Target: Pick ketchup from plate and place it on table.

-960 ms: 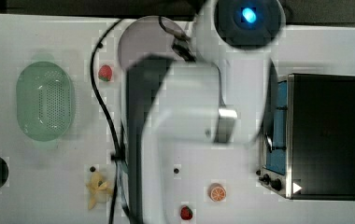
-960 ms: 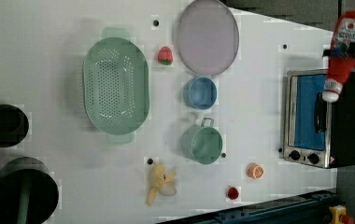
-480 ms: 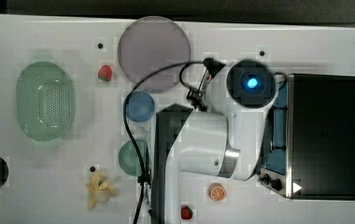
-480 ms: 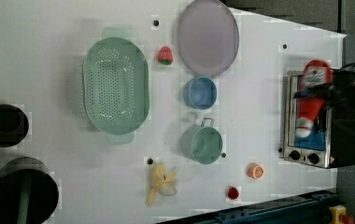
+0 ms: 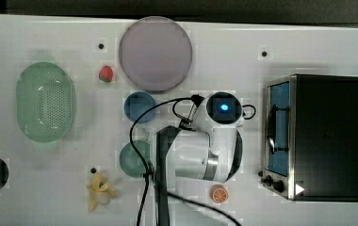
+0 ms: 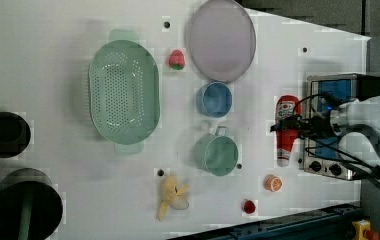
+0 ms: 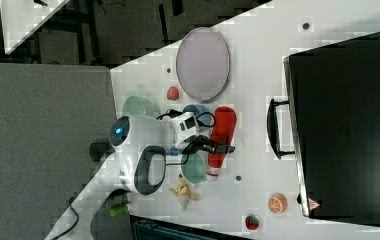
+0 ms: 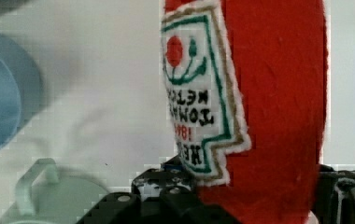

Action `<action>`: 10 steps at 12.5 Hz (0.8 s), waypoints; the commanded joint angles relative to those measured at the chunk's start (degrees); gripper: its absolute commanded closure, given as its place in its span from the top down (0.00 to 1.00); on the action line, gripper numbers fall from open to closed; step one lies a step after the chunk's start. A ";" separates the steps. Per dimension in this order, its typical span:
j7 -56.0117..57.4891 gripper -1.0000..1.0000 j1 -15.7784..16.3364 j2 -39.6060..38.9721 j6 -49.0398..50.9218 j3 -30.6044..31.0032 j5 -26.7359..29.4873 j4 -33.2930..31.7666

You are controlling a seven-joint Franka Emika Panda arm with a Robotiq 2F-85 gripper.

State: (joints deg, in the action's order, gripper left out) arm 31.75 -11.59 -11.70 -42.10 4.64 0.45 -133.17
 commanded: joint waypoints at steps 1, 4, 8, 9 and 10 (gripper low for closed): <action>0.70 0.64 0.72 -1.28 -4.51 1.10 0.39 1.19; 0.70 0.89 0.78 -2.43 -5.96 1.25 0.39 1.00; 0.27 1.00 0.78 0.59 -5.18 1.56 0.39 2.91; -1.08 1.00 0.78 2.02 -4.86 1.60 0.39 4.23; -2.95 1.00 0.78 3.75 -3.60 1.62 0.39 5.70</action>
State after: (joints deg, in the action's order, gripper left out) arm 31.14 -10.98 -12.84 -46.02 5.78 0.55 -131.38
